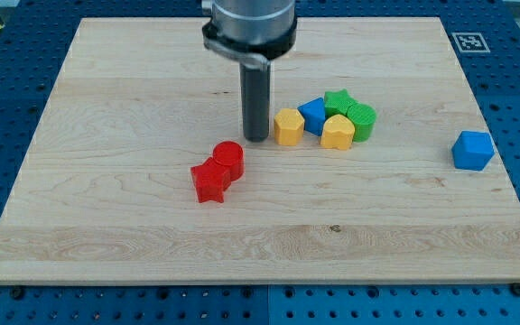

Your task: Push yellow hexagon towards red circle

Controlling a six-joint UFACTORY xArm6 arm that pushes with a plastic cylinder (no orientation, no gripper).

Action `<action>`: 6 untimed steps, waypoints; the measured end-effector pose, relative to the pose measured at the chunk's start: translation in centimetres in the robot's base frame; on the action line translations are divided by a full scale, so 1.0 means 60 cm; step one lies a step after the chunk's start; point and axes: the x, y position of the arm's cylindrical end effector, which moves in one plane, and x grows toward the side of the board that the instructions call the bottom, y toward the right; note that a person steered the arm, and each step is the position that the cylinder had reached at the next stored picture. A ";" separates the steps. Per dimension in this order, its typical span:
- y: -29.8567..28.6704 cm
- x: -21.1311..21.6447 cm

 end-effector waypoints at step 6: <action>0.101 -0.001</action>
